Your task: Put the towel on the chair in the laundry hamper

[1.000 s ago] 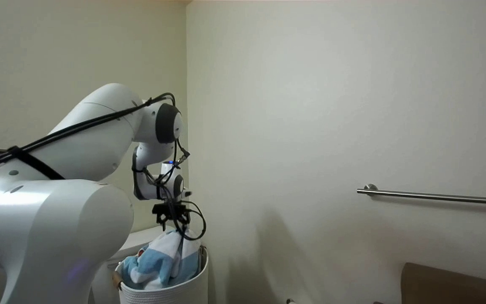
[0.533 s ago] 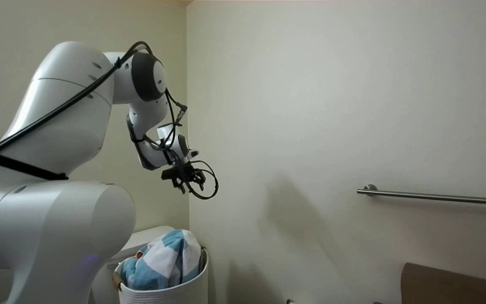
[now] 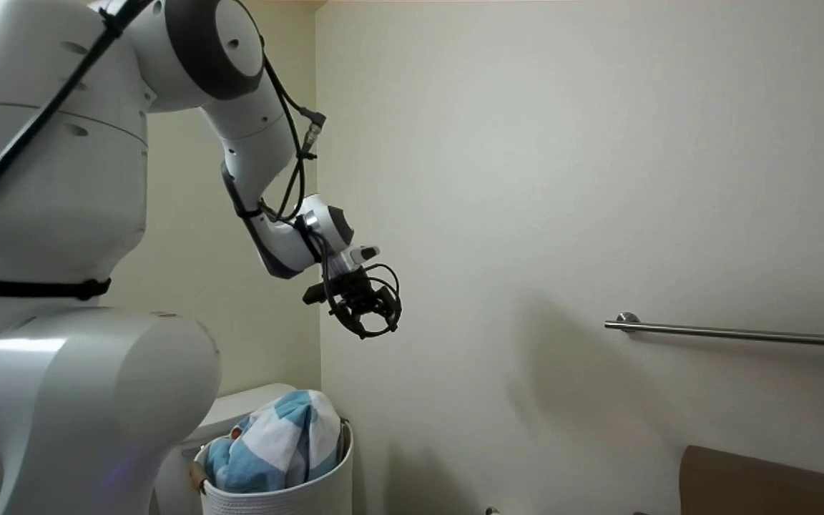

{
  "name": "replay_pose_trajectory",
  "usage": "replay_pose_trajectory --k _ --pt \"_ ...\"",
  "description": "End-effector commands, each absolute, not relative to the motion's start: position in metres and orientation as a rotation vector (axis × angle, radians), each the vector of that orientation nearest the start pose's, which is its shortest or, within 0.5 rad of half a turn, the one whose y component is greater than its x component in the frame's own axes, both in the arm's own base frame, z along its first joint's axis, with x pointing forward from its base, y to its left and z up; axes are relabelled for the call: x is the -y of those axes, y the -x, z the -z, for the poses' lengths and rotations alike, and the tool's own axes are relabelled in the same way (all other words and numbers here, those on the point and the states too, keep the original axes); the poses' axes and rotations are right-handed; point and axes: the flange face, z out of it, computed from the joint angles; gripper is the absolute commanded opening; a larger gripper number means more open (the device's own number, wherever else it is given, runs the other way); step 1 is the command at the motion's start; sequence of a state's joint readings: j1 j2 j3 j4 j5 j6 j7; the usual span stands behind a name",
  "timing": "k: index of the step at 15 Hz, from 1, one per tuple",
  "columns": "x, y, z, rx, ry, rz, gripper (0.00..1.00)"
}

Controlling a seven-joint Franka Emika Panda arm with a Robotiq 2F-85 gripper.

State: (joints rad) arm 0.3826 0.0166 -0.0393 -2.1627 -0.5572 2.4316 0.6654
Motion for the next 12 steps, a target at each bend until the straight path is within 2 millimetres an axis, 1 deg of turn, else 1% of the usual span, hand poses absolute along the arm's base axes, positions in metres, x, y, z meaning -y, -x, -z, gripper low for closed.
replay_pose_trajectory --k 1,4,6,7,8,9,10,11,12 --pt "-0.127 -0.472 -0.396 -0.076 3.378 0.587 1.00" --pt "-0.075 -0.432 -0.377 -0.175 3.368 0.547 1.00" --pt "-0.043 -0.407 -0.364 -0.210 3.304 0.614 1.00" --pt "-0.032 -0.394 -0.355 -0.214 3.244 0.679 1.00" --pt "-0.023 -0.386 -0.356 -0.207 3.193 0.747 1.00" --pt "-0.012 -0.379 -0.352 -0.180 3.156 0.809 1.00" --pt "-0.003 -0.375 -0.348 -0.134 3.118 0.859 1.00" --pt "0.010 -0.399 -0.345 -0.119 3.086 0.906 1.00" --pt "0.018 -0.393 -0.341 -0.104 3.042 0.942 1.00"
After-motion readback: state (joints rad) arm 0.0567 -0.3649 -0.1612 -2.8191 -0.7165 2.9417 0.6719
